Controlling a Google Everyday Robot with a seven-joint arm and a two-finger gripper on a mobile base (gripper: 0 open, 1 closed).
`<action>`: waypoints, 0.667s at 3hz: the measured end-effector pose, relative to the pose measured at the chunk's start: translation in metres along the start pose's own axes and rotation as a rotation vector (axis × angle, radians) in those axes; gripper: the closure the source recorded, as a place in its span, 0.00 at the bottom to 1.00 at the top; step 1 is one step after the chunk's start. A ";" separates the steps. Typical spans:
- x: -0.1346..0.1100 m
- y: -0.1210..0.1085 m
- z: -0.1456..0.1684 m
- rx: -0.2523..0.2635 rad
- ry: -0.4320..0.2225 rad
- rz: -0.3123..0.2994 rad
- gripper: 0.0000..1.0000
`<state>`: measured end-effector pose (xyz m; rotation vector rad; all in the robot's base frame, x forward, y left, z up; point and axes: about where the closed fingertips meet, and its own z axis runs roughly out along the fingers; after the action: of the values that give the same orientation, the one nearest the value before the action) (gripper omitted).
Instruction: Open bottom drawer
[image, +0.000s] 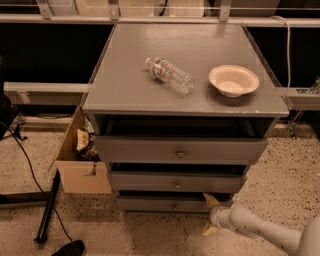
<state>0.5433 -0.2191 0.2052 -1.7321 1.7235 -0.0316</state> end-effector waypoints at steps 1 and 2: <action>0.005 -0.009 0.010 -0.007 0.015 0.035 0.00; 0.007 -0.017 0.019 -0.013 0.023 0.060 0.00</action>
Offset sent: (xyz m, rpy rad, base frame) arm 0.0427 -0.0028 -0.0133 0.0088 0.0591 -0.0817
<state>0.5685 -0.2190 0.1955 -1.6944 1.7952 -0.0128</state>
